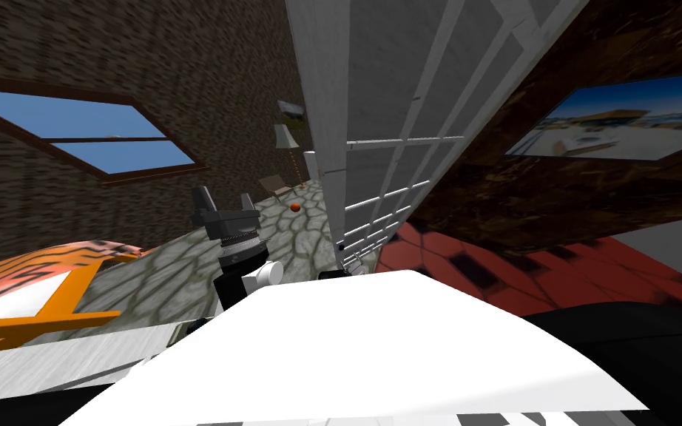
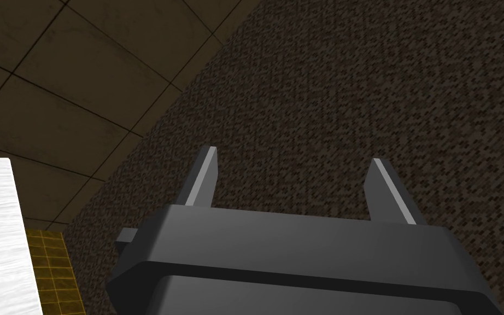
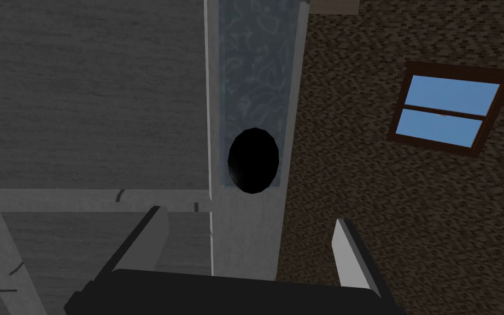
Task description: Push the door open
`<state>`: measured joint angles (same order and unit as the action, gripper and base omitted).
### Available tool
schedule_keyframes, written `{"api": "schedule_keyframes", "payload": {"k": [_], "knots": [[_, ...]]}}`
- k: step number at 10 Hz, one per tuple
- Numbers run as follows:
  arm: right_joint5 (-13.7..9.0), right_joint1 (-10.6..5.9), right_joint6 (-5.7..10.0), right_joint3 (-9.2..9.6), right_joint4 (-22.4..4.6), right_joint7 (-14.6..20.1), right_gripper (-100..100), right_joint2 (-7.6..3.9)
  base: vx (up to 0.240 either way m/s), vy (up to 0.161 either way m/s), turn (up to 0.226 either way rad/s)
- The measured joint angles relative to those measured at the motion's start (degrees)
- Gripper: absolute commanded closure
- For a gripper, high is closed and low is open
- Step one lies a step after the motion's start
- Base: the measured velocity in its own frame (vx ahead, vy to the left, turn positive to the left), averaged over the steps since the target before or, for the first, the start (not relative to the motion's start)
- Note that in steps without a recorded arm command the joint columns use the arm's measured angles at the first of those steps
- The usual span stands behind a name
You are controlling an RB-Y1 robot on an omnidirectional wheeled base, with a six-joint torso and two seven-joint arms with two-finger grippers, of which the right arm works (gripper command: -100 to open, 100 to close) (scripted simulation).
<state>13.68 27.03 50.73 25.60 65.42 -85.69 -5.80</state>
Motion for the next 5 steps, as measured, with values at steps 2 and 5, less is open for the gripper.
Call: {"api": "schedule_keyframes", "payload": {"k": [2, 5], "knots": [[0.0, -0.04, -0.02, 0.0, 0.0, 0.0, 100, 0.03, -0.018, -0.015, 0.0], [0.0, 0.0, 0.0, 0.0, 0.0, 0.0, 100, 0.0, -0.017, -0.013, 0.001]]}}
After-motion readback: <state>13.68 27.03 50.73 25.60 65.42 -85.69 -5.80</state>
